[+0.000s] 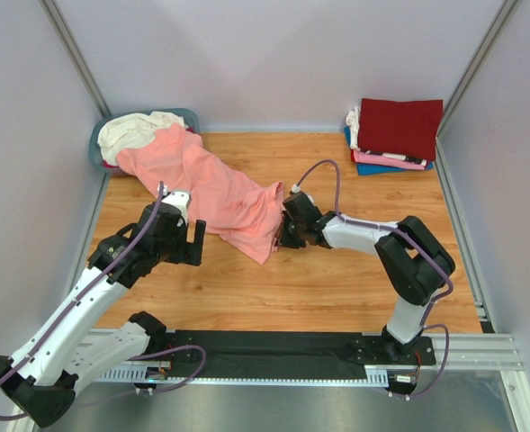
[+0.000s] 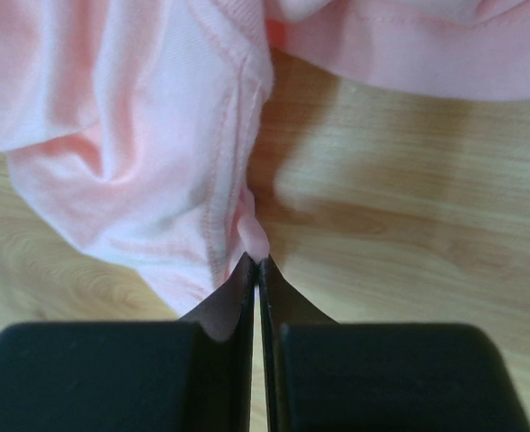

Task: Fold and stack the t-shirts
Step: Move the tshirt to the center of the board

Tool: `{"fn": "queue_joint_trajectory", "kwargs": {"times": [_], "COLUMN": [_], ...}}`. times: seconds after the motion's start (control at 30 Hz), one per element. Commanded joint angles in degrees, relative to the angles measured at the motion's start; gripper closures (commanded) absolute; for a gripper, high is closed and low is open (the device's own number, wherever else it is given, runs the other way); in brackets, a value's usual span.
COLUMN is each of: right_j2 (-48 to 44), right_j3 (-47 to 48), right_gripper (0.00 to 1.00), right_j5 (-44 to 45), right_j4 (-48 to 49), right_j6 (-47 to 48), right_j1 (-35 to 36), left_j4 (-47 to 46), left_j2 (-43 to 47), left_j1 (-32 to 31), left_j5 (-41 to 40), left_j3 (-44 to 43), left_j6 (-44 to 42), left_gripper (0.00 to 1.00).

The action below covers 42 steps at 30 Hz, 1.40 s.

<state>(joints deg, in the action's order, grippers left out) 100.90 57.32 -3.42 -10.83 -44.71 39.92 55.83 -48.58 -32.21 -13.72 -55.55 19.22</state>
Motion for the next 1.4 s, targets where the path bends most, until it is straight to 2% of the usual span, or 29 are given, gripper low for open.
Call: {"fn": "queue_joint_trajectory", "kwargs": {"times": [0.0, 0.13, 0.17, 0.2, 0.3, 0.37, 0.43, 0.47, 0.53, 0.57, 0.67, 0.73, 0.83, 0.97, 1.0, 1.1, 1.37], "right_j2": [-8.2, -16.5, -17.4, -18.1, -21.3, -24.9, -28.5, -34.0, -39.9, -44.8, -51.0, -55.2, -58.4, -60.4, -60.7, -62.1, -61.8], "right_j3": [6.1, 19.0, 22.5, 30.6, 42.7, 45.6, 42.8, 39.8, 28.0, 23.7, 10.6, 4.4, 1.2, 0.9, 1.2, 1.0, -1.8], "right_gripper": [1.00, 1.00, 1.00, 1.00, 1.00, 1.00, 1.00, 1.00, 1.00, 1.00, 0.99, 1.00, 0.99, 1.00, 1.00, 1.00, 1.00], "right_j5": [-6.1, -11.5, -11.1, -10.4, -7.0, -3.1, -0.2, 0.0, 0.9, 1.4, 0.9, 1.4, 1.7, 3.3, 7.2, 11.9, 11.8], "right_j4": [1.0, -4.5, -6.1, -9.1, -12.5, -15.6, -18.0, -17.5, -17.1, -18.1, -19.2, -20.5, -24.2, -30.5, -31.2, -32.1, -29.7], "right_j6": [-4.8, -8.0, -8.2, -8.5, -12.7, -17.0, -20.8, -24.5, -26.7, -28.3, -29.5, -28.6, -25.7, -21.3, -20.3, -16.7, -13.0], "right_j1": [-0.1, -0.2, -0.2, -0.5, -4.3, -9.8, -16.3, -18.2, -21.3, -21.7, -22.4, -22.8, -24.3, -27.0, -27.3, -27.4, -27.5], "left_j4": [-1.2, -1.1, -1.1, -1.0, -1.1, -0.9, -0.9, -0.9, -1.0, -1.0, 0.9, -1.5, -8.8, -12.7, -13.6, -15.5, -22.7], "left_j2": [0.8, 2.3, 2.6, 3.0, 3.5, 3.5, 3.4, 3.5, 3.1, 2.9, -0.5, -3.0, -5.6, -13.6, -15.5, -22.9, -45.1], "left_j1": [0.1, 0.1, 0.2, 0.2, 0.1, 0.1, 0.1, 0.2, 0.1, 0.1, 0.1, 0.2, 0.0, -0.9, -1.3, -1.6, -1.5], "left_j5": [-2.0, -2.9, -3.2, -3.5, -3.9, -3.9, -3.9, -3.7, -2.6, -2.0, 0.2, 6.3, 11.5, 12.0, 11.9, 11.8, 15.8], "left_j3": [0.0, 0.1, 0.2, 0.2, 0.3, 0.3, 0.2, 0.2, 0.3, 0.2, -1.2, 0.0, 4.4, 4.1, 2.6, -1.7, -14.8], "left_j6": [0.6, 1.0, 1.1, 1.3, 1.3, 1.4, 1.4, 1.4, 1.5, 1.7, 5.4, 7.0, 9.0, 9.2, 8.9, 8.0, 10.6], "left_gripper": [0.00, 0.00, 0.00, 0.00, 0.00, 0.00, 0.00, 0.00, 0.00, 0.00, 0.00, 0.03, 0.10, 0.14, 0.15, 0.16, 0.09]}}
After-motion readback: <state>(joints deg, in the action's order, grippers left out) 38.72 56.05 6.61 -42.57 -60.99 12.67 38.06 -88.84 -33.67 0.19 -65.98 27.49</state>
